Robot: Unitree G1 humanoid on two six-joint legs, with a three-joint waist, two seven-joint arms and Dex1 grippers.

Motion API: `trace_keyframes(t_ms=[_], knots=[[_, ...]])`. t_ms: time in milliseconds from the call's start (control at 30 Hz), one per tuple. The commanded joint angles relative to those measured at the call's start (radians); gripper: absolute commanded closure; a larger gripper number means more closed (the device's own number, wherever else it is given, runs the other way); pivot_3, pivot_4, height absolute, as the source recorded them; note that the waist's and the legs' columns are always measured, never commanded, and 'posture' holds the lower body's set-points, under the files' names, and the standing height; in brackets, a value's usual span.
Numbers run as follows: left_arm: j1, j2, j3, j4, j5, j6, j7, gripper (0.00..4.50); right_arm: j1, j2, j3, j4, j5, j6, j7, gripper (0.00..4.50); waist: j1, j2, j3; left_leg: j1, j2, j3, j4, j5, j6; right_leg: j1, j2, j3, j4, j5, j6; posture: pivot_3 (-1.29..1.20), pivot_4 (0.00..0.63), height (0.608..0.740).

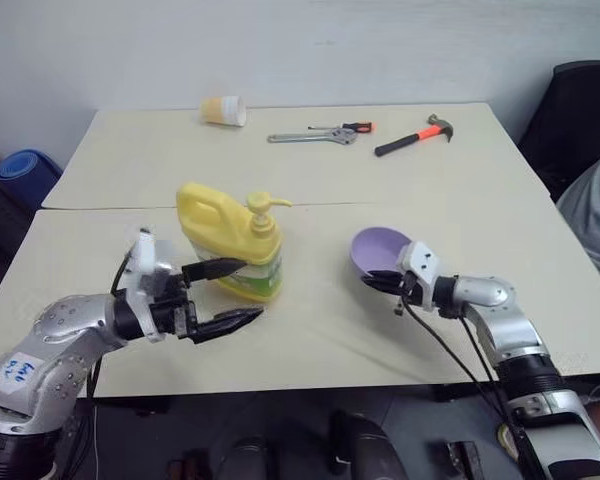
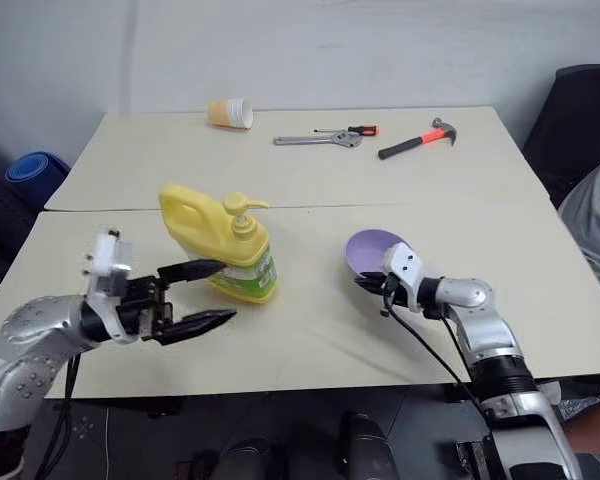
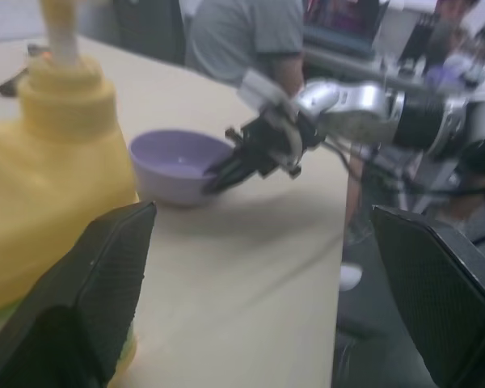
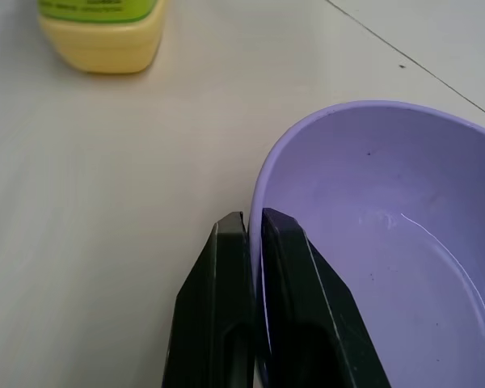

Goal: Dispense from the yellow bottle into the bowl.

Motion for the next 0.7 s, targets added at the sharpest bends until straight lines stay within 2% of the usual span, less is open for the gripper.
trace_keyframes(t_ms=[33,100,133,200,300,433,567,700], knots=[[-0.083,0.061,0.115,-0.02,-0.179,0.078,0.04,0.0,-0.059,-0.065,-0.015,-0.154,0.043,0.023,0.08,4.46,-0.001,0.0,0.0,0.001,0.0,0.0,0.0,0.0,0.0,0.0,-0.001,0.0,0.0,0.0,0.0,0.0,0.15,0.74],[-0.195,0.086,0.121,0.006,-0.203,0.09,0.086,0.0,-0.11,-0.118,-0.003,-0.255,0.058,0.084,0.137,4.46,-0.001,0.0,0.001,0.0,0.0,0.0,0.0,0.0,0.0,0.0,0.0,0.0,0.0,0.0,0.0,0.0,0.15,0.74],[-0.234,0.087,0.109,0.019,-0.189,0.089,0.102,0.4,-0.126,-0.133,0.004,-0.29,0.063,0.108,0.154,4.5,-0.001,0.0,0.001,0.001,0.0,0.0,0.0,0.0,0.0,0.0,0.0,0.0,0.0,0.0,0.0,0.0,0.15,0.74],[-0.295,0.071,0.067,0.046,-0.126,0.061,0.11,0.87,-0.154,-0.149,0.02,-0.342,0.069,0.159,0.172,4.5,0.0,0.0,0.001,0.001,0.0,0.0,0.0,0.0,0.0,0.0,0.002,0.0,0.0,0.0,0.0,0.0,0.15,0.74],[-0.415,0.005,-0.021,0.132,-0.005,-0.02,0.114,1.78,-0.226,-0.137,0.045,-0.393,0.074,0.258,0.162,4.5,0.003,0.0,0.001,0.001,-0.001,0.0,0.0,0.0,-0.001,0.001,0.004,-0.001,0.0,0.0,0.0,0.0,0.15,0.74],[-0.501,-0.034,-0.131,0.243,0.164,-0.106,0.068,3.07,-0.299,-0.113,0.071,-0.401,0.074,0.338,0.152,4.5,0.003,0.0,0.001,0.0,-0.002,0.001,0.001,0.0,0.0,0.0,0.004,-0.007,0.001,0.0,0.001,0.0,0.15,0.74],[-0.562,-0.059,-0.186,0.316,0.246,-0.151,0.024,4.33,-0.362,-0.092,0.1,-0.404,0.082,0.403,0.159,4.5,0.001,-0.001,0.001,-0.001,-0.002,0.002,0.0,0.0,-0.001,-0.001,0.005,-0.01,-0.001,0.0,0.001,0.0,0.15,0.74],[-0.576,-0.074,-0.198,0.33,0.262,-0.125,0.013,4.43,-0.396,-0.069,0.112,-0.415,0.113,0.437,0.192,4.5,-0.001,-0.001,0.001,-0.001,-0.001,0.001,0.0,0.0,-0.001,-0.001,0.005,-0.01,0.0,0.0,0.001,0.0,0.15,0.74]])
